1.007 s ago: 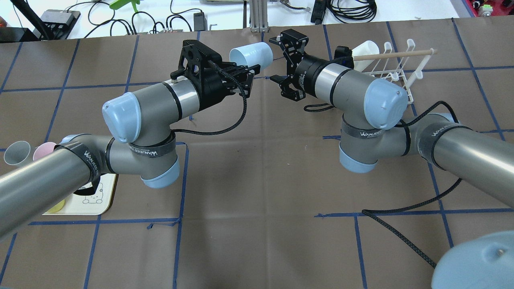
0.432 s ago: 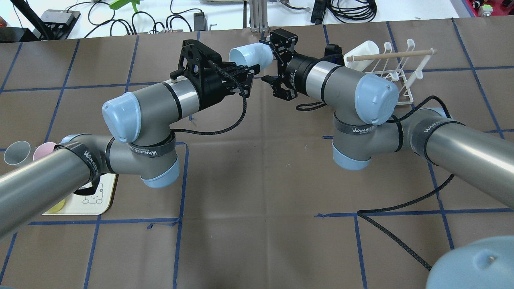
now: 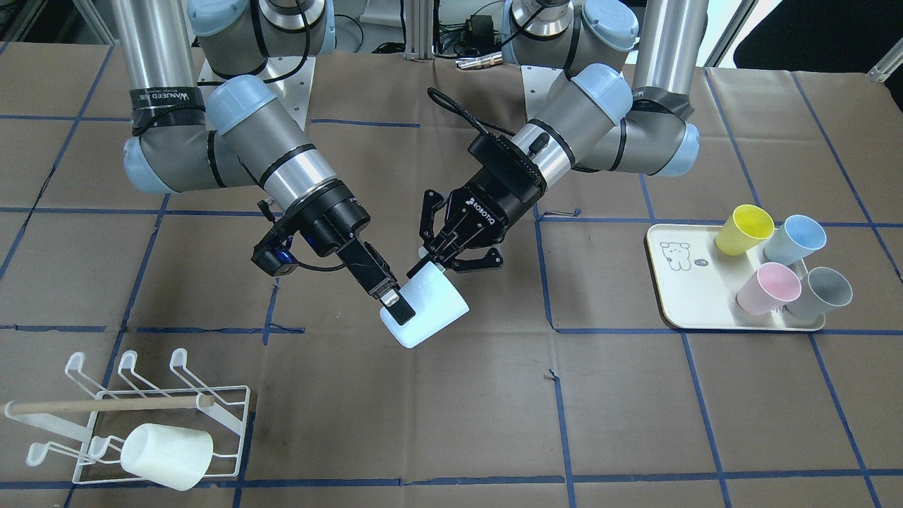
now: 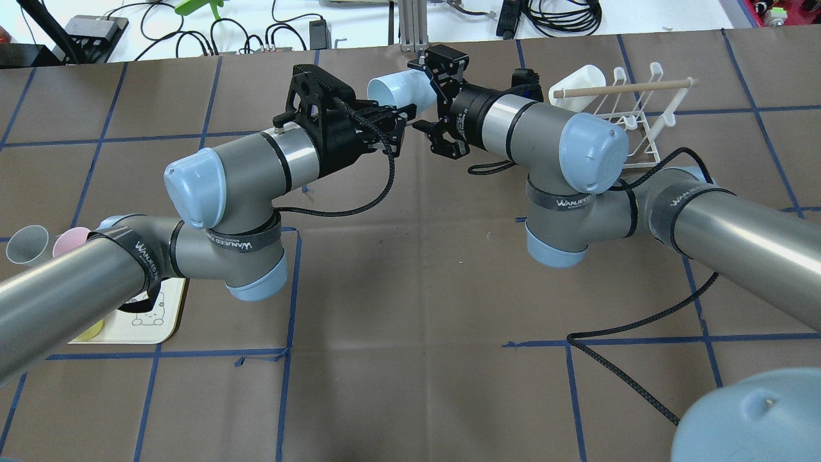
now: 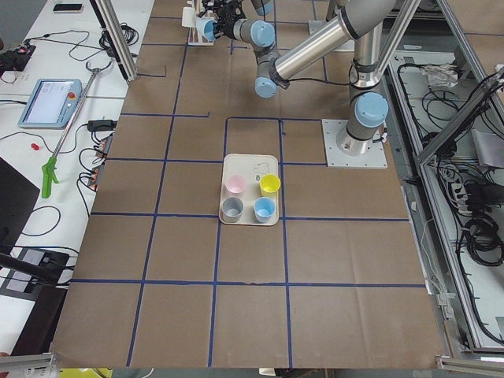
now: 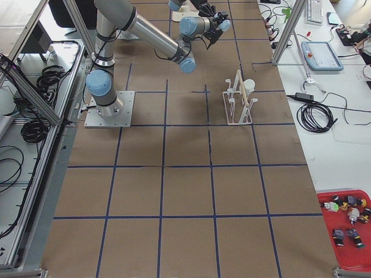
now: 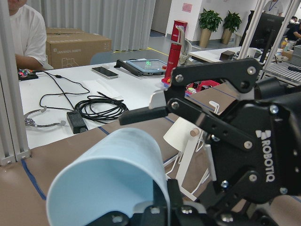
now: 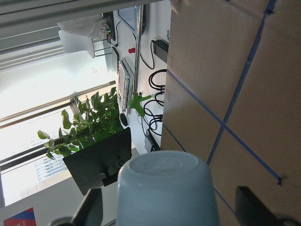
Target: Transfer IKEA cup to right arm and place on rack
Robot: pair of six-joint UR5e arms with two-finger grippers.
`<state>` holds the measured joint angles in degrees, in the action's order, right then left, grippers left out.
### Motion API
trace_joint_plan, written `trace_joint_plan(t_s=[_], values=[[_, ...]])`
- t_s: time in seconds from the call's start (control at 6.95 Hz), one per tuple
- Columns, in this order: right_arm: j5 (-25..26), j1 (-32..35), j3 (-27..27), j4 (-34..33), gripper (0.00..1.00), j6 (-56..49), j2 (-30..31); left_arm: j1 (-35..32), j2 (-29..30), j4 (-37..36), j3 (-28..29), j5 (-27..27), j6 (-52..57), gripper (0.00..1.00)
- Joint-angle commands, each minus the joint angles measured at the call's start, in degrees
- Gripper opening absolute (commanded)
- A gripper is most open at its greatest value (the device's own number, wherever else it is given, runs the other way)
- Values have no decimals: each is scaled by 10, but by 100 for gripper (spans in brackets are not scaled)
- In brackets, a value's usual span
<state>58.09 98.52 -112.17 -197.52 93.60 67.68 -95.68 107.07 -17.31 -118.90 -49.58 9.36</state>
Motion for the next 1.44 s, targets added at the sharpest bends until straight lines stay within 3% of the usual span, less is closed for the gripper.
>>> trace_joint_plan(t_s=[0.0, 0.29, 0.58, 1.01, 1.29], values=[[0, 6, 18, 0, 99, 0, -16, 0, 2, 0, 0, -1, 0, 0], [2, 8, 24, 0, 99, 0, -22, 0, 1, 0, 1, 0, 0, 0], [2, 8, 23, 1, 90, -1, -23, 0, 1, 0, 1, 0, 0, 0], [1, 7, 24, 3, 52, -4, -21, 0, 0, 0, 1, -1, 0, 5], [1, 7, 25, 3, 41, -4, -18, 0, -6, 1, 2, -16, 0, 27]])
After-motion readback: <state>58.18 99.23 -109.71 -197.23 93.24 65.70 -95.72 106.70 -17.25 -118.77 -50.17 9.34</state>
